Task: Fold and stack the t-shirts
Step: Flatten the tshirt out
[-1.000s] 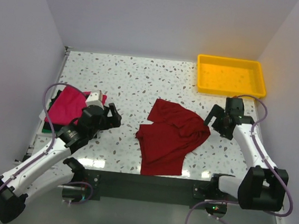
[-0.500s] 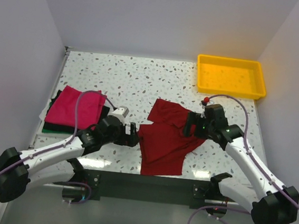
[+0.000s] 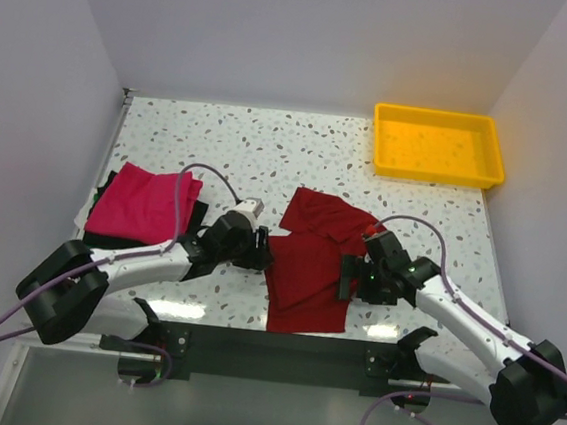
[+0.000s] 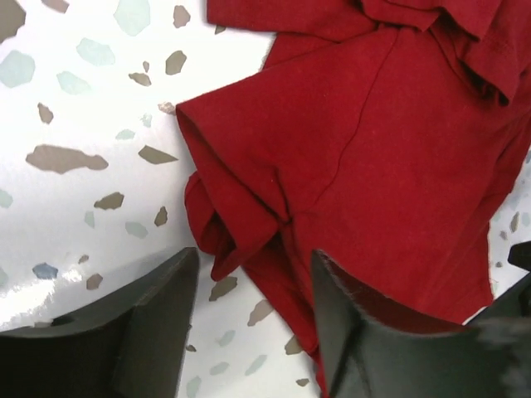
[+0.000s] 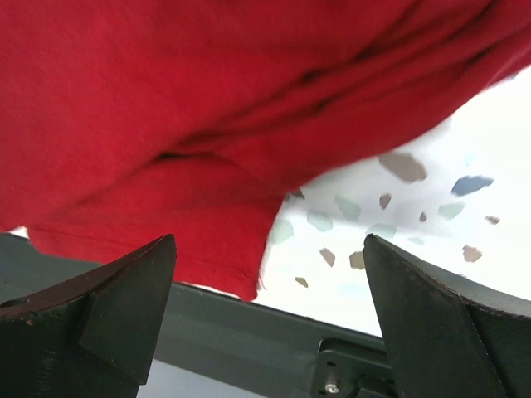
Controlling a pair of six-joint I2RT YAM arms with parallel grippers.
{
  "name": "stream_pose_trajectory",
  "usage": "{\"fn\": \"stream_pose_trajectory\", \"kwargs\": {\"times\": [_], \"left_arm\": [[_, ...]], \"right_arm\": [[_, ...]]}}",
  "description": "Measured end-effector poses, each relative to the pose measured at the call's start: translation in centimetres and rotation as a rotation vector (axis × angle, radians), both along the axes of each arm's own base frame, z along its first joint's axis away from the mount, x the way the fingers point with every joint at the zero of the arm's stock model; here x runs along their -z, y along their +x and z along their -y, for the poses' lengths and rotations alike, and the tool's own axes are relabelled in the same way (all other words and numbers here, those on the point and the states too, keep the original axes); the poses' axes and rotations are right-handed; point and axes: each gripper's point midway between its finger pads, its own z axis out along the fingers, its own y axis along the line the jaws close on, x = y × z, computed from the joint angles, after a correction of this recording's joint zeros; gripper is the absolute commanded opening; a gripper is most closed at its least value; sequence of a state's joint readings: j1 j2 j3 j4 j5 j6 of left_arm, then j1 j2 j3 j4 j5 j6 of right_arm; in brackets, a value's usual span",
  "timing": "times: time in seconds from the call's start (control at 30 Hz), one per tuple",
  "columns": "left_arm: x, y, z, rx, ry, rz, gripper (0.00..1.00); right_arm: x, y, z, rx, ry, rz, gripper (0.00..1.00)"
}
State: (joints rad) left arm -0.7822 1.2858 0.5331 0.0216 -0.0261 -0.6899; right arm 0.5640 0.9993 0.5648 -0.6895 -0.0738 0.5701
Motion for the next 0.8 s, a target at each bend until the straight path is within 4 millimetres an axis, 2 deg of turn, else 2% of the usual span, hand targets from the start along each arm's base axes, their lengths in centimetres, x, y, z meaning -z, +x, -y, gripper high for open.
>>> {"fn": "stream_pose_trajectory", "kwargs": {"times": [0.07, 0.13, 0.2, 0.23, 0.37, 0.53, 0.57, 0.63, 0.67, 0.77, 0.8], "left_arm": [[0.2, 0.2, 0.3, 0.001, 0.0, 0.0, 0.42], [0.3, 0.5, 0.5, 0.007, 0.008, 0.0, 0.33], [0.4, 0.7, 0.7, 0.013, 0.013, 0.001, 0.05], [0.4, 0.8, 0.8, 0.017, 0.015, 0.003, 0.0], [0.4, 1.0, 0.8, 0.021, 0.021, 0.013, 0.0], [-1.2, 1.9, 0.3, -0.021, 0.015, 0.074, 0.0], [-1.9, 2.2, 0.1, -0.035, 0.011, 0.098, 0.0], [-3.6, 3.0, -0.2, -0.07, -0.001, 0.153, 0.0], [-4.3, 3.3, -0.4, -0.085, -0.004, 0.174, 0.0], [-6.6, 4.6, -1.1, -0.147, -0.008, 0.246, 0.0], [-7.1, 4.8, -1.4, -0.166, -0.003, 0.259, 0.0]], "right_arm": [[0.6, -0.9, 0.0, -0.005, -0.004, -0.029, 0.99], [1.0, -1.8, -0.2, -0.018, 0.0, -0.058, 0.99], [1.3, -2.5, -0.4, -0.029, -0.001, -0.078, 0.99], [1.4, -2.9, -0.5, -0.038, -0.001, -0.088, 0.98], [1.7, -4.0, -1.2, -0.073, -0.002, -0.115, 0.96], [2.8, -5.3, -1.4, -0.128, -0.066, -0.162, 0.8], [2.9, -5.4, -1.5, -0.134, -0.078, -0.167, 0.71], [3.1, -5.4, -1.5, -0.144, -0.11, -0.169, 0.58], [3.2, -5.4, -1.5, -0.146, -0.122, -0.17, 0.41], [3.7, -5.2, -1.2, -0.149, -0.167, -0.167, 0.0], [3.7, -5.2, -1.3, -0.144, -0.172, -0.167, 0.0]]}}
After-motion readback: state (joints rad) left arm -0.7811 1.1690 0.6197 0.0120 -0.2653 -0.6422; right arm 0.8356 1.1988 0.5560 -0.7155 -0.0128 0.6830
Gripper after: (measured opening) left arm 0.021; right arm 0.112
